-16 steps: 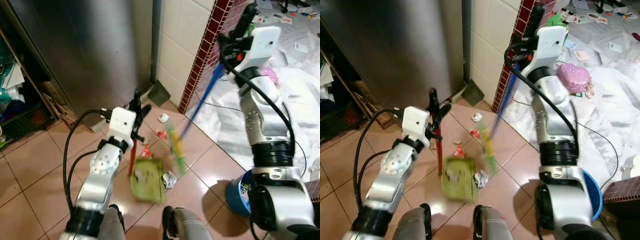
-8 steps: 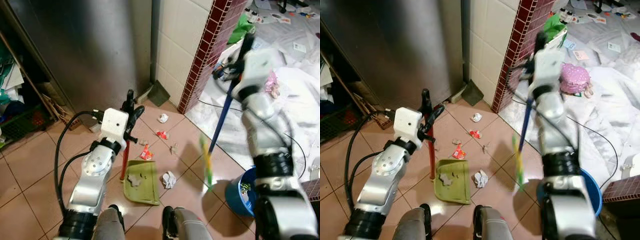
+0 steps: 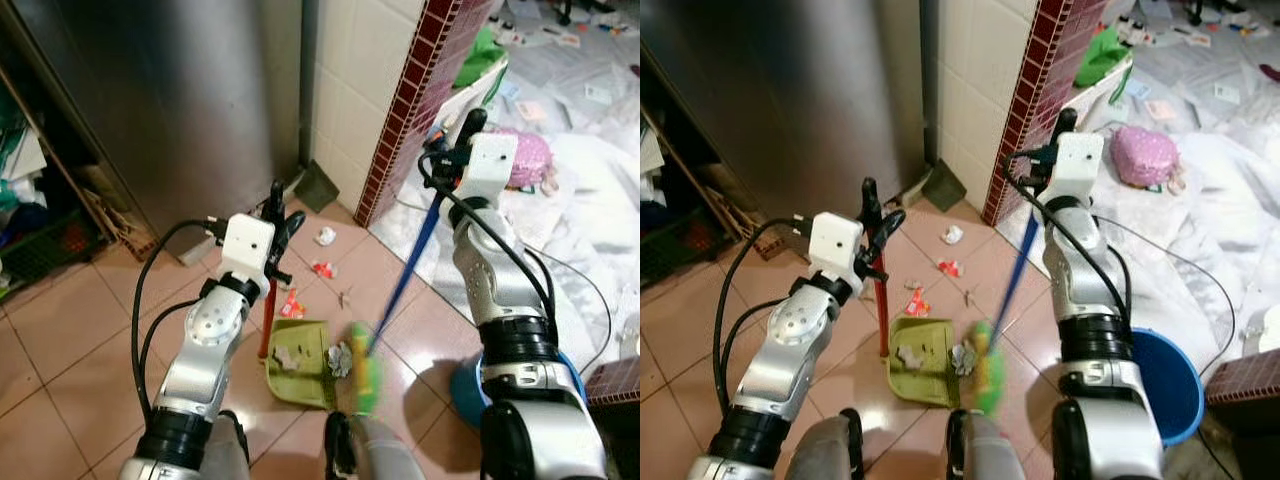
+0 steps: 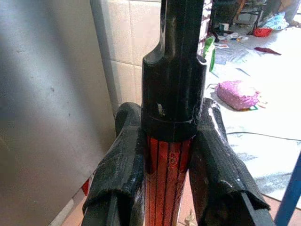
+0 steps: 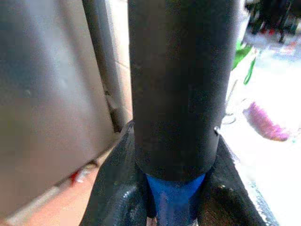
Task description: Sweep floor
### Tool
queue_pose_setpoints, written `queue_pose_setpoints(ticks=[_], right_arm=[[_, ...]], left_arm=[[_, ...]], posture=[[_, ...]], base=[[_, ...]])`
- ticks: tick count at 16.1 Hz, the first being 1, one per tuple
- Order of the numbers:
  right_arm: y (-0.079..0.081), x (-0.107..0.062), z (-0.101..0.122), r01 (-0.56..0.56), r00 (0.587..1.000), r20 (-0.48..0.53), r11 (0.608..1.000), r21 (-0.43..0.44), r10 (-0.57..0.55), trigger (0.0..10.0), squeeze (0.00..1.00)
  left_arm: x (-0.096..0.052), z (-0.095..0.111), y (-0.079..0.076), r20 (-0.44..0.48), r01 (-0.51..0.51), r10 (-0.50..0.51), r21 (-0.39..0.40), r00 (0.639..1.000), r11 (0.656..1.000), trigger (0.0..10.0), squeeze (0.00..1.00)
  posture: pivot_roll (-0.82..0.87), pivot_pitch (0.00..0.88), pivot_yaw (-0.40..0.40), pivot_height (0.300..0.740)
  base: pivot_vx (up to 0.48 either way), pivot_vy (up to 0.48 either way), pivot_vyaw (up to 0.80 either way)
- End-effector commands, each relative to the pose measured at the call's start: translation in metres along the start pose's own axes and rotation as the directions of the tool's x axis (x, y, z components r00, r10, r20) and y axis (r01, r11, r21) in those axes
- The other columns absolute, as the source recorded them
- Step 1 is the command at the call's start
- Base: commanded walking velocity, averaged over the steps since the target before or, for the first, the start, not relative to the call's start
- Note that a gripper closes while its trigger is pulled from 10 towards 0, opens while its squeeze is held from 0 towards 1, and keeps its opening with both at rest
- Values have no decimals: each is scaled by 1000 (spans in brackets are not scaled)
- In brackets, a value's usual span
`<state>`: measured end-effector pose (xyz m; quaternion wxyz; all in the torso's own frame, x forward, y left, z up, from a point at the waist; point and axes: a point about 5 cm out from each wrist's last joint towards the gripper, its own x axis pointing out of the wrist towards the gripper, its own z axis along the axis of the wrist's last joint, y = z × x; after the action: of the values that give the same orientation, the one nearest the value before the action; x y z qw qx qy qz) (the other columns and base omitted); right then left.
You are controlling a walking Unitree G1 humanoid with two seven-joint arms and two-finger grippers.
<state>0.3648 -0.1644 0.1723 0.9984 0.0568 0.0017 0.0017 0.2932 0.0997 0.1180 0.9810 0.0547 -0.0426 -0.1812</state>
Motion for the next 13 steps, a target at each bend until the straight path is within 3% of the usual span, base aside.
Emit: queue_pose_setpoints(ticks=[1, 3, 7, 8, 9, 11, 13], right_arm=[[7, 1, 8, -31, 999, 17, 992, 122, 29, 10000, 0], [15, 2, 14, -77, 997, 32, 974, 213, 72, 10000, 0], [17, 3, 28, -126, 991, 87, 949, 288, 105, 10000, 0], [17, 3, 32, -141, 988, 105, 949, 281, 116, 10000, 0], [15, 3, 43, -156, 979, 161, 969, 191, 126, 10000, 0], [16, 4, 54, -183, 968, 201, 972, 146, 152, 10000, 0], [13, 6, 79, -210, 943, 280, 973, 91, 178, 10000, 0]], left_arm=[[2, 5, -2, 32, 10, -10, 8, 999, 1000, 10000, 0], [3, 5, -2, 36, 6, -7, 8, 999, 1000, 10000, 0], [3, 6, -2, 43, 4, -5, 9, 999, 1000, 10000, 0], [3, 6, -2, 44, 2, -2, 9, 999, 1000, 10000, 0], [3, 9, 0, 52, -1, 0, 22, 999, 1000, 10000, 0], [3, 11, 1, 57, -3, 1, 34, 998, 999, 10000, 0], [0, 8, 6, 40, -12, 10, 54, 999, 998, 10000, 0]], posture=[[-34, 188, -65, 740], [-34, 186, -70, 740], [-37, 186, -68, 740], [-37, 186, -68, 740], [-36, 186, -68, 740], [-36, 187, -66, 740], [-34, 188, -64, 740]], base=[[0, 0, 0], [0, 0, 0], [0, 0, 0], [0, 0, 0], [0, 0, 0], [0, 0, 0], [0, 0, 0]])
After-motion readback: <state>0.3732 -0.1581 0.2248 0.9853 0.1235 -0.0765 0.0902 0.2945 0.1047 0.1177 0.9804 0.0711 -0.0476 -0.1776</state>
